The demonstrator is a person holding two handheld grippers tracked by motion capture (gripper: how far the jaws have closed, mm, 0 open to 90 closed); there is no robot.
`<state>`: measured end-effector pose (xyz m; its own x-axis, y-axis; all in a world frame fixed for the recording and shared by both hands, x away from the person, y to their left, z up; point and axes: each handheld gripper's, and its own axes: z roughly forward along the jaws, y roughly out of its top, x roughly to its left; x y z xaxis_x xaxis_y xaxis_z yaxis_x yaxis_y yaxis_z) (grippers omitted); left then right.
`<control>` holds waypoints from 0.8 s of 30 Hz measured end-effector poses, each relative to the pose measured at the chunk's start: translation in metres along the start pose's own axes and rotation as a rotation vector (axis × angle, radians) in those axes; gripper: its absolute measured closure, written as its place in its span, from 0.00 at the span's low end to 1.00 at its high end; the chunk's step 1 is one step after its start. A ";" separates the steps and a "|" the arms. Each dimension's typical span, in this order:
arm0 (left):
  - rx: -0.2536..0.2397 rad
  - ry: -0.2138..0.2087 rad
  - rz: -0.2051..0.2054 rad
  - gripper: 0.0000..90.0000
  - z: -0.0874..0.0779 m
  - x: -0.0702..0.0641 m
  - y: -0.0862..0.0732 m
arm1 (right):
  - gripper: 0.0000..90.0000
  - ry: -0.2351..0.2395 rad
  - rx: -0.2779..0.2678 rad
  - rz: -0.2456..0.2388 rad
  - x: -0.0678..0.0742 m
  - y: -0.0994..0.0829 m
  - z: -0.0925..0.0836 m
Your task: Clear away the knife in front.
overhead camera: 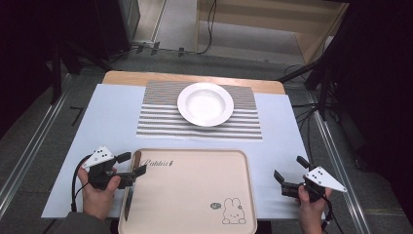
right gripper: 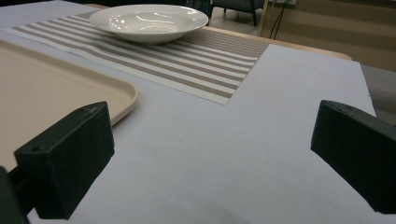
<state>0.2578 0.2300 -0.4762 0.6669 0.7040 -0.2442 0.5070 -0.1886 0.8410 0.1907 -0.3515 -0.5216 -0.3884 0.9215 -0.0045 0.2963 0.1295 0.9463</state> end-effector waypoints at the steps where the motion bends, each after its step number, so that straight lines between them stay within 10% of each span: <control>1: -0.005 0.004 -0.001 0.13 -0.001 0.001 0.000 | 0.00 0.000 0.000 0.000 0.000 0.000 0.000; 24: -0.088 0.035 0.011 0.00 -0.024 0.013 0.000 | 0.00 -0.003 0.002 0.003 0.000 0.000 0.000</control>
<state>0.2533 0.2558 -0.4679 0.6521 0.7259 -0.2188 0.4485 -0.1366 0.8833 0.1910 -0.3514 -0.5216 -0.3850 0.9229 -0.0020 0.2990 0.1268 0.9458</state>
